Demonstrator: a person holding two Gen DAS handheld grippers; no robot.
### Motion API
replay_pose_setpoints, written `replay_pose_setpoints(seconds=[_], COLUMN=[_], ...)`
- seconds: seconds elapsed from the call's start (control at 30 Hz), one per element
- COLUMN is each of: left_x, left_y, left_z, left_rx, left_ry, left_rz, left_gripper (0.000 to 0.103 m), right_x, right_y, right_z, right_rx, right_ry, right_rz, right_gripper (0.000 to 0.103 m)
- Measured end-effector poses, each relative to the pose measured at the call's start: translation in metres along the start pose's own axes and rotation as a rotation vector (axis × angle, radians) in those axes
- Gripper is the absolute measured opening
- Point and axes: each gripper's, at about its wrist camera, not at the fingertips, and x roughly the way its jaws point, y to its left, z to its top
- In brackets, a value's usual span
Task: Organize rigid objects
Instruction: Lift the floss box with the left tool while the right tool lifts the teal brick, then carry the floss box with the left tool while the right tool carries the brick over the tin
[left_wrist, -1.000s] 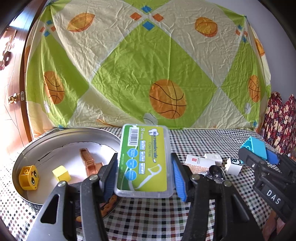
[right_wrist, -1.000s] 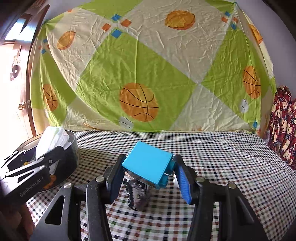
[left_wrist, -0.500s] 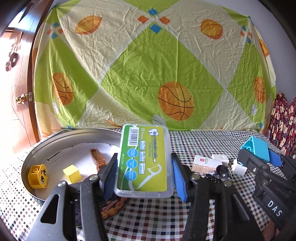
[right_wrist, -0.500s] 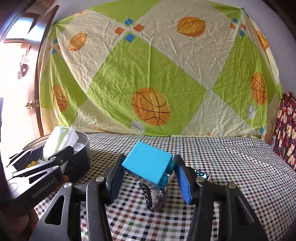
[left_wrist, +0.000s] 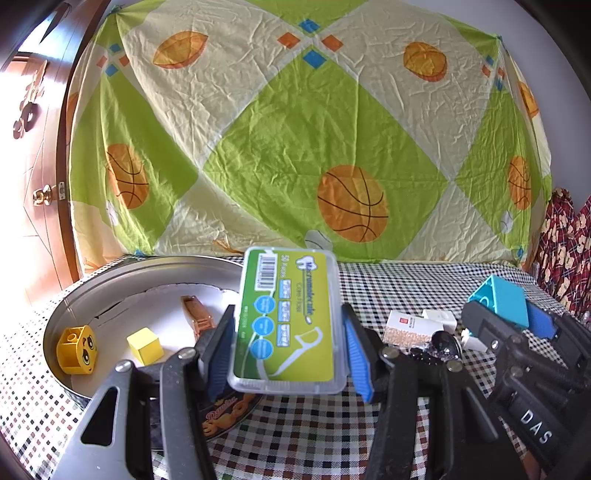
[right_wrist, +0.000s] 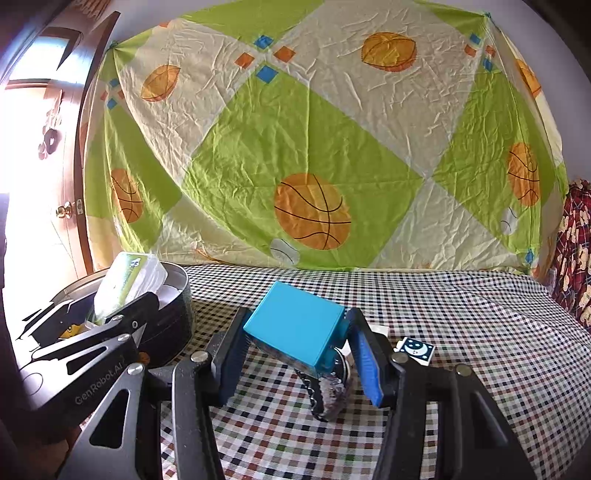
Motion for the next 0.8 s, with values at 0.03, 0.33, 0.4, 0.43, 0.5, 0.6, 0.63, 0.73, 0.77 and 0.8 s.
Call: replay_pose_setpoints(seconds=[0.03,0.33,0.4,0.43,0.5,0.6,0.63,0.73,0.77,0.8], left_x=[0.0,-0.001,-0.002,-0.002,-0.003,-0.003,-0.004,-0.005,-0.006,-0.006], left_y=[0.001,0.019,0.024,0.026,0.03,0.036,0.038,0.045,0.046,0.048], left_z=[0.0,-0.002,-0.002,-0.002,-0.003,-0.003,-0.003,-0.002,-0.002,-0.001], left_rx=[-0.003,-0.032,-0.038,-0.04,-0.043,-0.051,-0.054,-0.064,-0.066,-0.07], left_ry=[0.001,0.017,0.021,0.024,0.027,0.029,0.03,0.029,0.029,0.029], left_rz=[-0.002,0.025,0.033,0.033,0.042,0.043,0.044,0.051,0.052,0.054], left_gripper=[0.053,0.053,0.053,0.053,0.053,0.053,0.053,0.053,0.053,0.053], right_x=[0.0,0.006,0.007,0.008,0.01,0.013,0.014,0.016,0.016,0.017], right_y=[0.001,0.013,0.02,0.023,0.03,0.039,0.042,0.05,0.053,0.054], right_z=[0.0,0.0,0.0,0.0,0.0,0.0,0.0,0.0,0.0,-0.001], right_rx=[-0.001,0.004,-0.002,-0.007,0.0,-0.008,-0.012,-0.021,-0.024,-0.025], right_ry=[0.001,0.014,0.013,0.013,0.014,0.018,0.019,0.019,0.02,0.021], right_rz=[0.002,0.04,0.052,0.059,0.075,0.093,0.098,0.109,0.113,0.115], right_gripper=[0.055,0.055,0.055,0.055,0.055,0.055,0.055,0.055,0.055,0.055])
